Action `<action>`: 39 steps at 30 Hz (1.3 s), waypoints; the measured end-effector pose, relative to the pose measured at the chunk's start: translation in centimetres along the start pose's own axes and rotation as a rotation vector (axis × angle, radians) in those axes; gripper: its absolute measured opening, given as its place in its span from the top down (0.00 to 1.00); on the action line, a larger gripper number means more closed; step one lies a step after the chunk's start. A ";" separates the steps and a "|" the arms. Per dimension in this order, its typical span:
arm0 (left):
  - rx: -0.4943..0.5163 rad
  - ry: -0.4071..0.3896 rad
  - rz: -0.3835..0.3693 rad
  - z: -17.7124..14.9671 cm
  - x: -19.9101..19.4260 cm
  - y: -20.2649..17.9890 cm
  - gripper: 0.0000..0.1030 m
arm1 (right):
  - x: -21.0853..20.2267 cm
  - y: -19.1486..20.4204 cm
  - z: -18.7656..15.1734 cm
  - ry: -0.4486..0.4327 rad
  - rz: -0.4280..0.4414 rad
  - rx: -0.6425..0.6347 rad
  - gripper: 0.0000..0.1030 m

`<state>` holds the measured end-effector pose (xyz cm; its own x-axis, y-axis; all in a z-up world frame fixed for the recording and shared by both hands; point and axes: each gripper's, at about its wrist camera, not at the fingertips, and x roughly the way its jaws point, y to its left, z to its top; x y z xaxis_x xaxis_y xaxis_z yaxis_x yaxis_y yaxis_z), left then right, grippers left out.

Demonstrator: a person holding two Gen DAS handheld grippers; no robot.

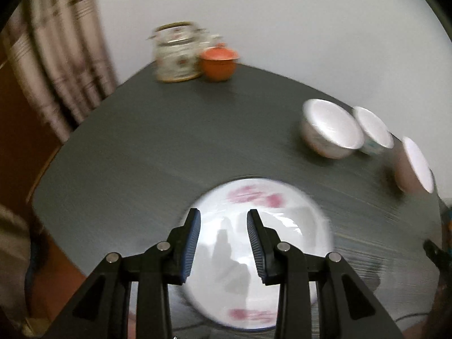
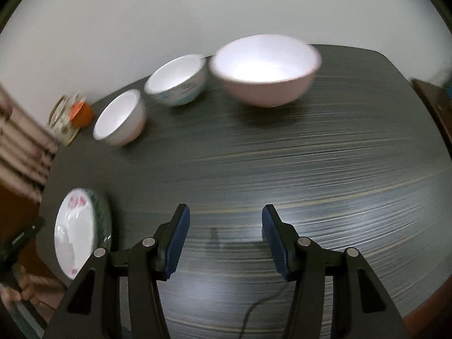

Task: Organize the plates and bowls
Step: 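Move the right tool to the rim of the large pink bowl, then close the right tool on the large pink bowl rim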

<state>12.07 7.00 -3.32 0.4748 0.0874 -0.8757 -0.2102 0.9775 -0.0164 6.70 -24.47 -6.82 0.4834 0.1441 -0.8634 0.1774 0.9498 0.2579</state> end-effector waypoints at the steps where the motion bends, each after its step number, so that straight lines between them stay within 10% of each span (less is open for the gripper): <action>1: 0.035 0.008 -0.026 0.4 0.0 -1.8 0.64 | -0.1 -0.9 0.4 -0.002 0.002 0.023 0.51; 8: 0.194 0.037 -0.167 3.4 0.9 -12.3 0.57 | -1.3 -6.3 4.3 -0.026 -0.005 0.105 0.51; 23: 0.189 0.230 -0.382 10.4 7.5 -28.5 0.56 | 0.8 -10.2 14.9 -0.016 -0.016 0.103 0.51; 39: 0.098 0.371 -0.379 11.9 15.2 -33.4 0.56 | 7.3 -12.7 17.7 0.120 -0.019 0.197 0.50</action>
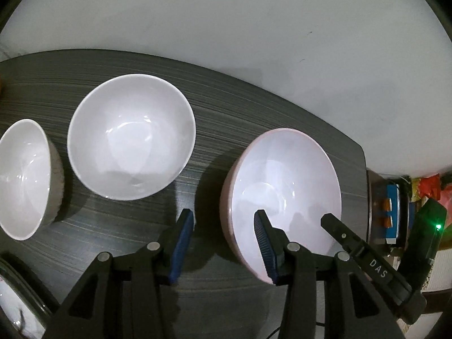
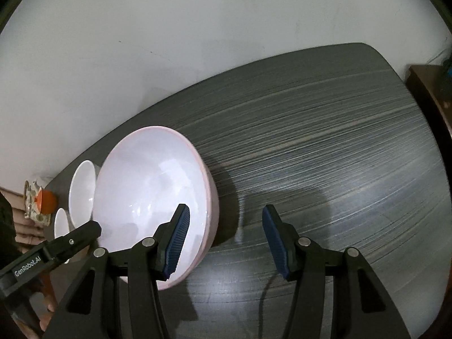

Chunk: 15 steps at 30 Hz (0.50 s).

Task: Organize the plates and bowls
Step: 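Close the right tool on the large pink bowl rim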

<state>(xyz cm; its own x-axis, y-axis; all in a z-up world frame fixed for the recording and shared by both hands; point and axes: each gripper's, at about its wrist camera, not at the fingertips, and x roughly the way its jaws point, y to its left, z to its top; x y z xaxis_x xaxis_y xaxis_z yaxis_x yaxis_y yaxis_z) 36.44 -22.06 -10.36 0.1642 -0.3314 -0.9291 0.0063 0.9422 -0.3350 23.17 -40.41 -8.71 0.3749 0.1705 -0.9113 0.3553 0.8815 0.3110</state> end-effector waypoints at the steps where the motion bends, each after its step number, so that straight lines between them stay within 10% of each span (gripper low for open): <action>1: -0.003 0.005 0.008 0.0 0.4 -0.3 0.57 | 0.2 0.0 0.0 0.002 -0.002 -0.002 0.50; 7: 0.027 0.016 0.020 -0.1 1.5 -0.9 0.70 | 1.5 0.5 0.5 0.011 -0.050 -0.038 0.52; 15: 0.038 0.029 0.001 -0.1 1.8 -0.5 0.87 | 2.3 1.2 0.3 0.052 -0.004 -0.031 0.90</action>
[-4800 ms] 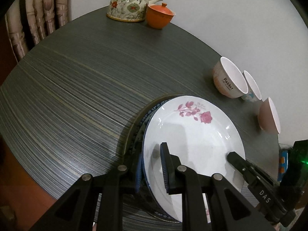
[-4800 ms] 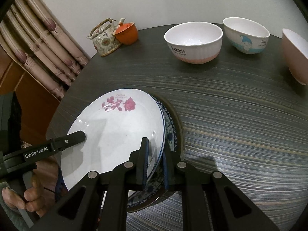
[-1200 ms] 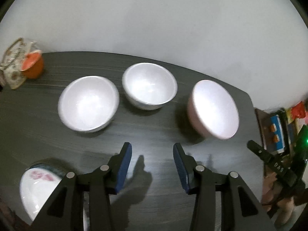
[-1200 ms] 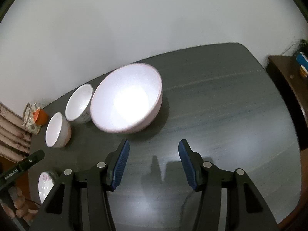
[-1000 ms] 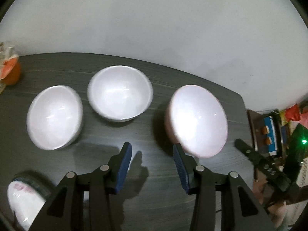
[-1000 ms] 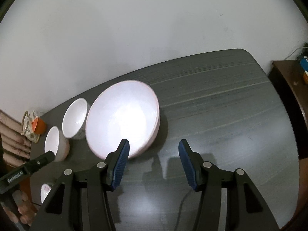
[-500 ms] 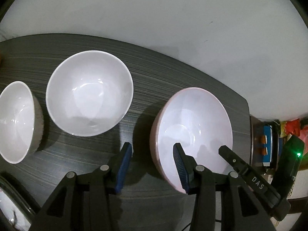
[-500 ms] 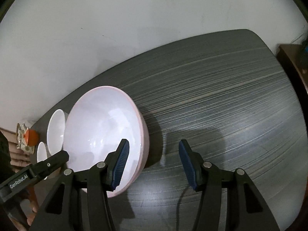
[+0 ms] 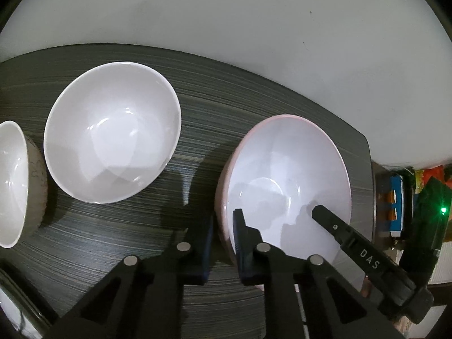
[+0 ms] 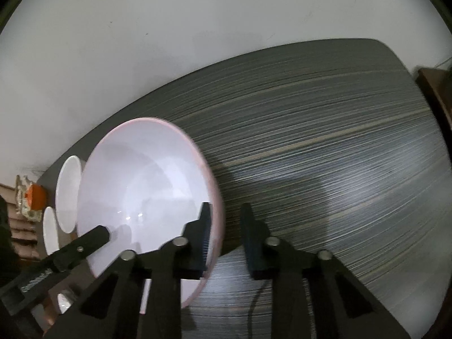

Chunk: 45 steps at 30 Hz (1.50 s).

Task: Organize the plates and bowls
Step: 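Close the right tool on the large pink bowl rim, then carry the pink bowl with the right tool beside the plate stack and lower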

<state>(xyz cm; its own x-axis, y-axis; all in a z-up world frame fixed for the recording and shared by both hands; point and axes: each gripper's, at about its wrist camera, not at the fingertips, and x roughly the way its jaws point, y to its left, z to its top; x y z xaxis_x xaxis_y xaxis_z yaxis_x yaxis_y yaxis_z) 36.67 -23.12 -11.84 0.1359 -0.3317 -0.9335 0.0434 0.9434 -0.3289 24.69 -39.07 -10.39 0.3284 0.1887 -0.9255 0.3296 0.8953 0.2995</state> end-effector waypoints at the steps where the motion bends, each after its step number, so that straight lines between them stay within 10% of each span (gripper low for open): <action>1: 0.003 -0.005 0.003 -0.1 -0.2 0.0 0.87 | -0.1 0.3 -0.2 0.002 -0.004 -0.004 0.90; 27: 0.019 -0.039 0.025 -13.2 -15.3 6.9 0.87 | -8.5 7.1 -13.6 0.017 0.049 -0.047 0.87; 45: -0.014 0.024 0.060 -22.0 -14.7 11.3 0.87 | -7.5 8.1 -24.3 0.110 0.030 -0.082 0.86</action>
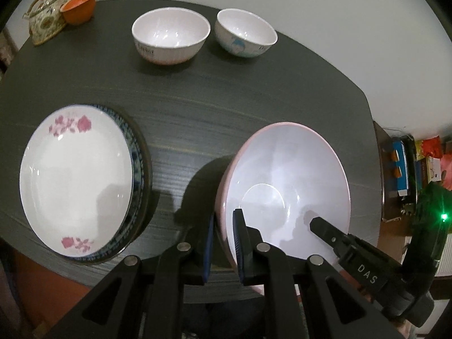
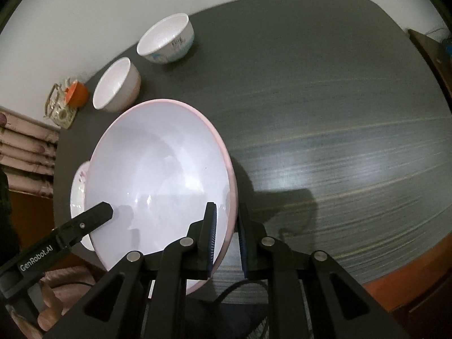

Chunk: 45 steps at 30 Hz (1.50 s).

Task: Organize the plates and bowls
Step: 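Carry the pink bowl with the right tool beside the plate stack and lower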

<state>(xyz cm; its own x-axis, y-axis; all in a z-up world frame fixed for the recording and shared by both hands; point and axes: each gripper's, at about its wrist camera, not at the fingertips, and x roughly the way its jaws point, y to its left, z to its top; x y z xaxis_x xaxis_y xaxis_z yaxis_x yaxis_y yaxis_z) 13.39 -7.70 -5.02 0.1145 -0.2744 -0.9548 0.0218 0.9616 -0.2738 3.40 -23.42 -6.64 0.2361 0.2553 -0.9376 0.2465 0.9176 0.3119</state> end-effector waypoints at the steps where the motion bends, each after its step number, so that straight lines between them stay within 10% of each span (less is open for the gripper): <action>1: -0.003 0.001 0.002 -0.2 0.1 0.2 0.87 | 0.3 -0.1 -0.2 0.008 -0.005 0.001 0.86; 28: -0.019 0.042 0.017 -0.1 3.3 0.8 0.87 | 2.7 0.4 -1.2 0.059 -0.018 -0.004 0.82; 45: -0.023 -0.020 0.015 0.8 0.9 2.3 0.76 | 0.0 1.0 -0.3 -0.055 -0.076 -0.048 0.60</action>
<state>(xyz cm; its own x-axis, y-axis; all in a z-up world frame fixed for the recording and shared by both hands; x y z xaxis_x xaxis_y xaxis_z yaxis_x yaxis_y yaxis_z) 14.33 -5.76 -6.41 0.1343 -0.2594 -0.9564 -0.0029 0.9650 -0.2621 3.34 -22.42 -6.40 0.2700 0.1688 -0.9479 0.2205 0.9475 0.2315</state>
